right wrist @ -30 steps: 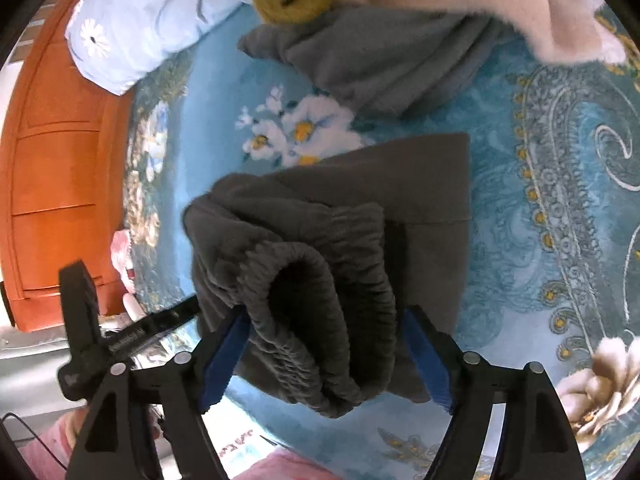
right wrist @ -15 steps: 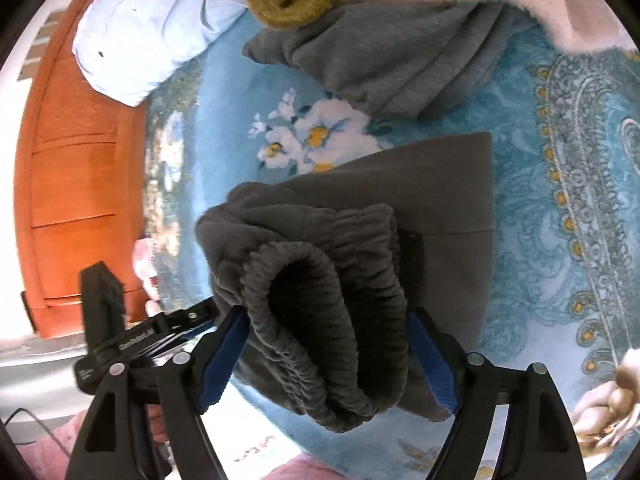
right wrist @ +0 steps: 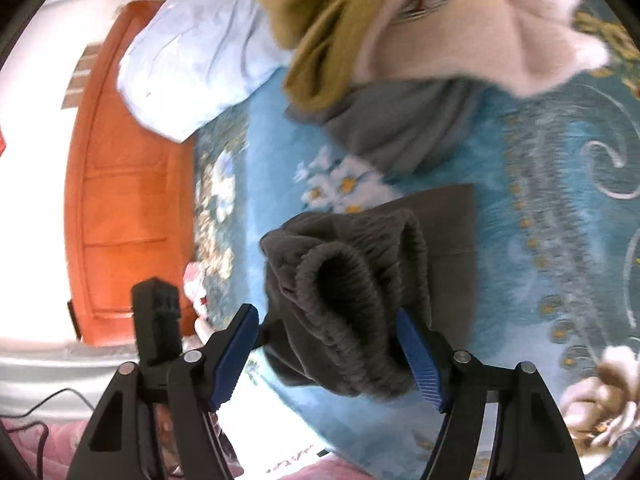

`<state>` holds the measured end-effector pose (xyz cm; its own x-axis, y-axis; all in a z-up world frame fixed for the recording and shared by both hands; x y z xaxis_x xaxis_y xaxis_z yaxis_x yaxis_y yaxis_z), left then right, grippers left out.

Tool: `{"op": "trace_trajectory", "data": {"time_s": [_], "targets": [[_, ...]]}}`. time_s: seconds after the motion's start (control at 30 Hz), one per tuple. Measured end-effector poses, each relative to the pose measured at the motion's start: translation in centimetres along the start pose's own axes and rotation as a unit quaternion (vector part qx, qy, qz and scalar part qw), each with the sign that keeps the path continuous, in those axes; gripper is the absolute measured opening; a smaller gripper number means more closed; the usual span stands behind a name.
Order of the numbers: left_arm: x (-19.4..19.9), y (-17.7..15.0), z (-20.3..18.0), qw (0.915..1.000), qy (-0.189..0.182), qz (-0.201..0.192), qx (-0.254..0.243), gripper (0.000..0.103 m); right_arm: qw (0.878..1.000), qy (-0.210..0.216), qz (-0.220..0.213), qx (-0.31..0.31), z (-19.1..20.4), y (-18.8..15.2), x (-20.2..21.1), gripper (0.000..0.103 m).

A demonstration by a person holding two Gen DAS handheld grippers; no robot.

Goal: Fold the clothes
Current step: 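Grasp the folded sweatpants edge with the left gripper while the right gripper grasps the cuffs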

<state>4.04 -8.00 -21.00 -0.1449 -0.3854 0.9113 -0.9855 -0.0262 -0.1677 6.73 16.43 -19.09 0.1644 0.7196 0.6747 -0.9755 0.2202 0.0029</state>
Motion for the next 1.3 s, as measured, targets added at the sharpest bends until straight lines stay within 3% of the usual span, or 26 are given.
{"op": "trace_trajectory", "data": {"time_s": [0.13, 0.27, 0.37, 0.47, 0.63, 0.77, 0.9, 1.3], "targets": [[-0.3, -0.2, 0.1, 0.9996, 0.024, 0.006, -0.009, 0.054, 0.998, -0.047, 0.014, -0.039, -2.8, -0.3, -1.0, 0.074], [-0.4, -0.3, 0.3, 0.9987, 0.046, 0.01, -0.017, 0.054, 0.998, -0.059, 0.001, -0.02, -1.7, 0.1, -0.7, 0.074], [1.8, -0.2, 0.7, 0.9995, 0.031, -0.008, -0.007, 0.054, 0.998, -0.06, -0.009, 0.034, 0.9, 0.8, -0.1, 0.074], [3.2, -0.3, -0.9, 0.9995, -0.011, -0.012, -0.028, 0.054, 0.994, -0.043, 0.002, 0.1, 4.1, 1.5, -0.7, 0.074], [-0.4, -0.3, -4.9, 0.9964, -0.034, 0.02, -0.075, 0.054, 0.986, -0.025, 0.042, 0.159, 6.4, 2.8, -3.3, 0.074], [-3.4, 0.2, -3.4, 0.9979, -0.009, 0.03, -0.056, 0.053, 0.988, -0.039, 0.072, 0.133, 3.8, 3.2, -5.3, 0.073], [-4.5, 0.7, -1.3, 0.9993, -0.018, 0.029, -0.013, 0.038, 0.994, -0.04, 0.069, 0.076, 0.8, 3.2, -6.3, 0.07], [-5.4, 1.8, -2.0, 0.9988, -0.004, 0.043, -0.023, 0.038, 0.993, -0.071, 0.065, 0.062, 0.0, 2.8, -7.5, 0.071]]}}
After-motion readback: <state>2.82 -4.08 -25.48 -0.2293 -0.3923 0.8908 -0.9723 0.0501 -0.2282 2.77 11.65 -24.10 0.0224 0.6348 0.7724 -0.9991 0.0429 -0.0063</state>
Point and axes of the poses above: each gripper's, at about its wrist camera, not at the fingertips, and x roughly against the way its jaws point, z to its left, y to its top, the point moved 5 cm from there along -x, roughly the way its jaws point, and after that the axes turned 8 degrees about x, right-handed, at the moved point
